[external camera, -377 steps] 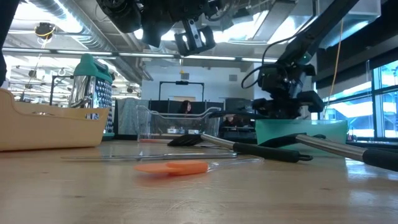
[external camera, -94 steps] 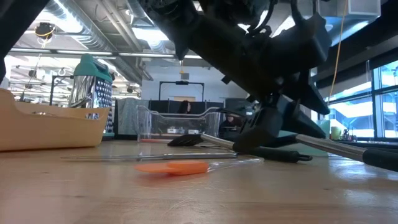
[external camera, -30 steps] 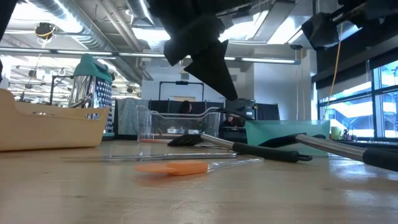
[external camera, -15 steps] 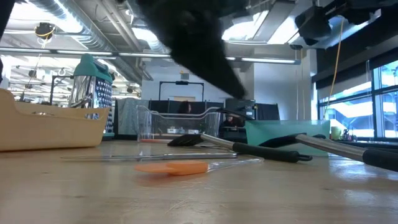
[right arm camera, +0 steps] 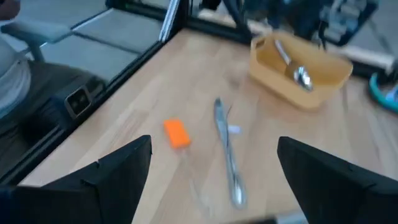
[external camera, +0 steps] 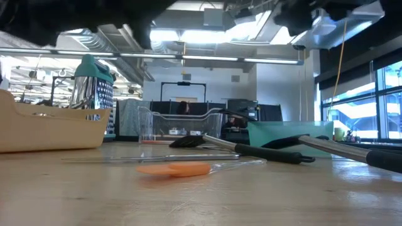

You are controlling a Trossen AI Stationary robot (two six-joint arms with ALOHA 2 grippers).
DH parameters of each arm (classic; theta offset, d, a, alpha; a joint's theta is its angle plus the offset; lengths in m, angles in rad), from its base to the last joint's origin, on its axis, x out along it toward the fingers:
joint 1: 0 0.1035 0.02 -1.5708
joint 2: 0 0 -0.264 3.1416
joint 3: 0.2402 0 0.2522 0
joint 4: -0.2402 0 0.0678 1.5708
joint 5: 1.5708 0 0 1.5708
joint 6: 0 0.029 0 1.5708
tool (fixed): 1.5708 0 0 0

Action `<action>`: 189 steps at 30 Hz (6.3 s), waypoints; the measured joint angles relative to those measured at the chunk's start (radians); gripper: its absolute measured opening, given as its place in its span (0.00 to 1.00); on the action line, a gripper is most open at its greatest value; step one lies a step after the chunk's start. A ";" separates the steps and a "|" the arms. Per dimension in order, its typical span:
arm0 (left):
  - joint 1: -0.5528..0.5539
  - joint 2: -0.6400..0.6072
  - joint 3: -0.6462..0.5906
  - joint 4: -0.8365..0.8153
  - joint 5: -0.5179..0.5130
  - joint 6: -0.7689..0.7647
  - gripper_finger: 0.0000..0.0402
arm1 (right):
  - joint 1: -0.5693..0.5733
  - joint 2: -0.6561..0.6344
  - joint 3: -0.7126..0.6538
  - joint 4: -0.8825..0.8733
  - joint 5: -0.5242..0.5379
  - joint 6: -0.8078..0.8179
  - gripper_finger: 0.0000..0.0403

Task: Pick & Place Kitchen Items
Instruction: Put the black spatula into the green bin

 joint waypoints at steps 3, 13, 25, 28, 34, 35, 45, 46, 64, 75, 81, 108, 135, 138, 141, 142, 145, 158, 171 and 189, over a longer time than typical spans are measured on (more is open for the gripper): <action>-0.005 0.000 -0.054 0.077 0.001 0.000 0.15 | 0.001 0.065 0.000 0.173 0.002 -0.013 0.87; -0.010 0.001 -0.063 0.078 0.001 0.034 0.15 | 0.000 0.179 0.000 0.853 -0.027 0.216 0.87; -0.043 0.002 -0.063 0.055 0.000 0.034 0.15 | 0.054 0.179 0.034 0.812 -0.210 0.463 0.87; -0.055 0.002 -0.063 0.055 0.001 0.035 0.15 | 0.065 0.179 0.099 0.478 -0.171 0.571 0.87; -0.077 0.002 -0.063 0.026 0.001 0.035 0.15 | 0.094 0.179 0.193 -0.288 0.011 1.010 0.87; -0.079 0.002 -0.063 0.020 0.001 0.035 0.15 | 0.097 0.179 0.194 -0.367 0.013 1.103 0.87; -0.101 0.003 -0.063 0.002 0.001 0.035 0.15 | 0.172 0.183 0.196 -0.600 0.031 1.616 0.81; -0.106 0.003 -0.063 0.001 0.001 0.036 0.15 | 0.179 0.191 0.196 -0.616 0.039 1.643 0.80; -0.159 0.003 -0.063 0.002 0.002 0.062 0.15 | 0.222 0.621 0.199 -0.360 -0.188 1.804 0.68; -0.167 0.003 -0.063 0.001 -0.004 0.062 0.15 | 0.222 0.632 0.219 -0.507 -0.046 1.818 0.52; -0.167 0.003 -0.063 -0.022 -0.027 0.062 0.15 | 0.217 0.632 0.217 -0.564 0.006 1.790 0.30; -0.167 0.003 -0.063 -0.049 -0.030 0.061 0.15 | 0.228 0.622 0.182 -0.578 0.086 1.737 0.17; -0.167 0.028 -0.005 -0.210 -0.258 0.255 0.15 | 0.218 0.598 0.600 -1.265 0.248 1.623 0.17; -0.164 0.098 0.101 -0.310 -0.276 0.372 0.16 | 0.218 0.598 0.603 -1.212 0.244 1.600 0.17; -0.161 0.221 0.259 -0.398 -0.328 0.518 0.19 | 0.216 0.598 0.603 -1.133 0.240 1.567 0.17; -0.162 0.267 0.313 -0.424 -0.355 0.579 0.20 | 0.214 0.598 0.604 -1.108 0.237 1.553 0.17; -0.167 0.403 0.472 -0.483 -0.490 0.787 0.25 | 0.214 0.598 0.604 -1.053 0.229 1.529 0.17; -0.114 0.681 0.745 -0.462 -0.769 1.235 0.42 | 0.187 0.596 0.605 -0.885 0.151 1.423 0.17; -0.120 0.683 0.742 -0.485 -0.864 1.169 0.06 | 0.161 0.593 0.605 -0.873 0.157 1.376 0.17; -0.117 0.679 0.745 -0.492 -0.876 1.161 0.05 | 0.161 0.594 0.605 -0.876 0.158 1.369 0.16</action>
